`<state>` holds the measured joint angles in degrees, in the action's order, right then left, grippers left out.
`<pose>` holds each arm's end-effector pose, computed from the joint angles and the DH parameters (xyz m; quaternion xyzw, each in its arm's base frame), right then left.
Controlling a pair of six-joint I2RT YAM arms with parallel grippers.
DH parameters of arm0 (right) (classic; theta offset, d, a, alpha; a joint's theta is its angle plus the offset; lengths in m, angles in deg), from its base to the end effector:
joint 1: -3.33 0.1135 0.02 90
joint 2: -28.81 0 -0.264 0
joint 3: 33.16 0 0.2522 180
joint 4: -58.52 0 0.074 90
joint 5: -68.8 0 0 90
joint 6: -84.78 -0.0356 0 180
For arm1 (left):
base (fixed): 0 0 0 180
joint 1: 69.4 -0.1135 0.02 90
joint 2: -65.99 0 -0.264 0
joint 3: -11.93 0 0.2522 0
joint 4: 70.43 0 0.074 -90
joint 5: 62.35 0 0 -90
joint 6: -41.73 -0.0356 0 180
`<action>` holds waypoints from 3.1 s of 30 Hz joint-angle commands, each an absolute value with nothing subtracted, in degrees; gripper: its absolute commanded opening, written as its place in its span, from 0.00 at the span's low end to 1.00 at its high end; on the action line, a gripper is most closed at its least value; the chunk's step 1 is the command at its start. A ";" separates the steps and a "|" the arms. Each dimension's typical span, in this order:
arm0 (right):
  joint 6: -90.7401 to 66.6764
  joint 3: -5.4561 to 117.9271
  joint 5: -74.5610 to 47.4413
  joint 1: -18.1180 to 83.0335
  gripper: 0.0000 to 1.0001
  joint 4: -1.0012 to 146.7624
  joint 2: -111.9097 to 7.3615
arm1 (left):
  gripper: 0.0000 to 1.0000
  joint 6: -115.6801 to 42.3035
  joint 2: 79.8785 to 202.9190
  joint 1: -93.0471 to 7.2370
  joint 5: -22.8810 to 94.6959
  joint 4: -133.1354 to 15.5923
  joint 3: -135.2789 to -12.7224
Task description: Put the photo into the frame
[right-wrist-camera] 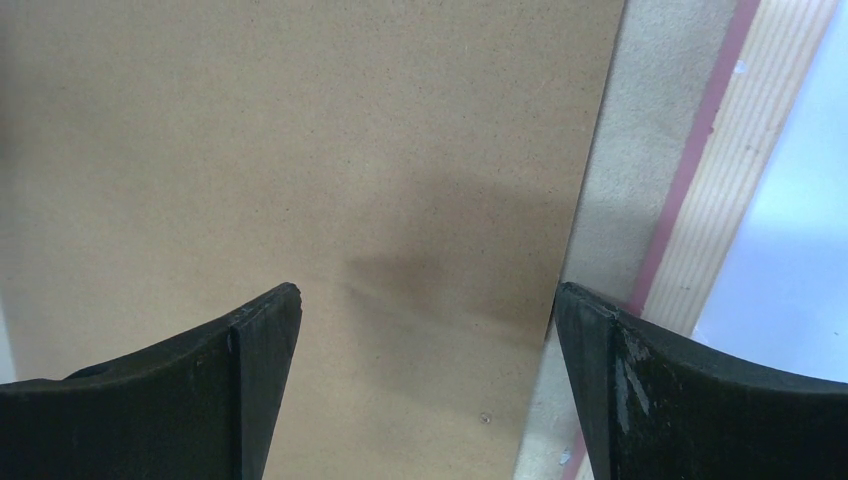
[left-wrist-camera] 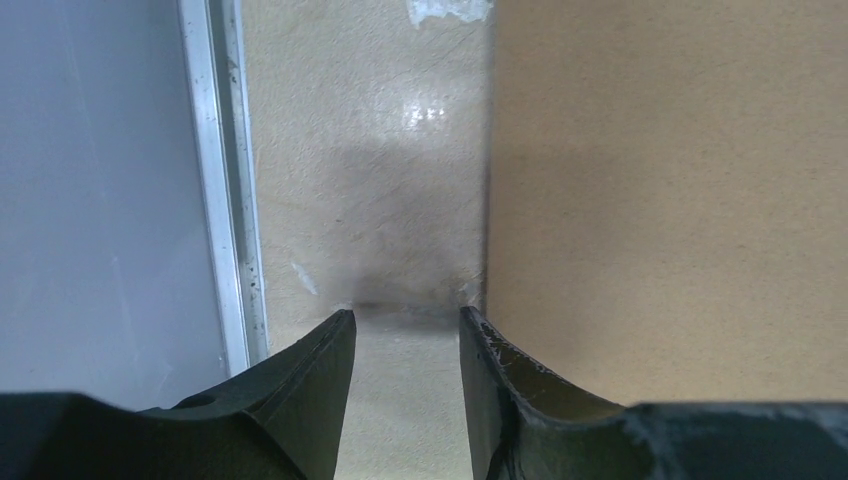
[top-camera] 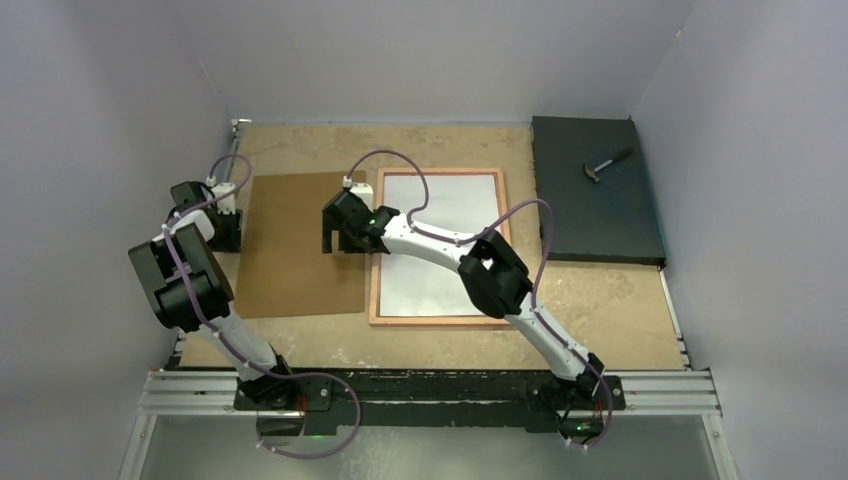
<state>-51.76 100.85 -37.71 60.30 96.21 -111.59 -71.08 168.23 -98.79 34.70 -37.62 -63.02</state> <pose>0.3092 0.4570 0.1785 -0.0270 0.9126 0.2214 0.3428 0.3111 0.1702 0.1611 -0.0395 0.9636 0.0599 0.2574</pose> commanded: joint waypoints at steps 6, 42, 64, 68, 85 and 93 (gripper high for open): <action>-58.85 96.93 -26.94 58.46 0.99 91.61 -111.05 | 0.34 -68.35 173.95 -94.49 38.28 -34.40 -61.75; -70.25 61.23 -17.59 51.16 0.99 66.31 -79.84 | 0.01 -71.83 172.05 -76.80 40.66 -27.37 -60.23; -63.74 46.91 -18.21 45.42 0.97 66.23 -74.11 | 0.00 -71.85 173.20 -75.64 37.65 -27.74 -59.73; -63.45 46.89 -17.15 45.26 0.93 65.86 -75.87 | 0.00 -71.59 173.08 -75.64 37.93 -27.47 -59.84; -64.33 48.69 -11.30 45.25 0.75 60.42 -80.84 | 0.00 -71.71 173.28 -75.66 39.06 -26.48 -60.88; -65.53 47.58 -7.43 45.26 0.60 52.41 -77.64 | 0.00 -71.38 173.68 -75.62 40.65 -26.04 -61.27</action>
<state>-64.53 47.10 -11.42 45.07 61.48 -81.69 -73.72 169.32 -76.39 35.55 -36.00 -63.76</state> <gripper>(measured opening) 0.621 0.002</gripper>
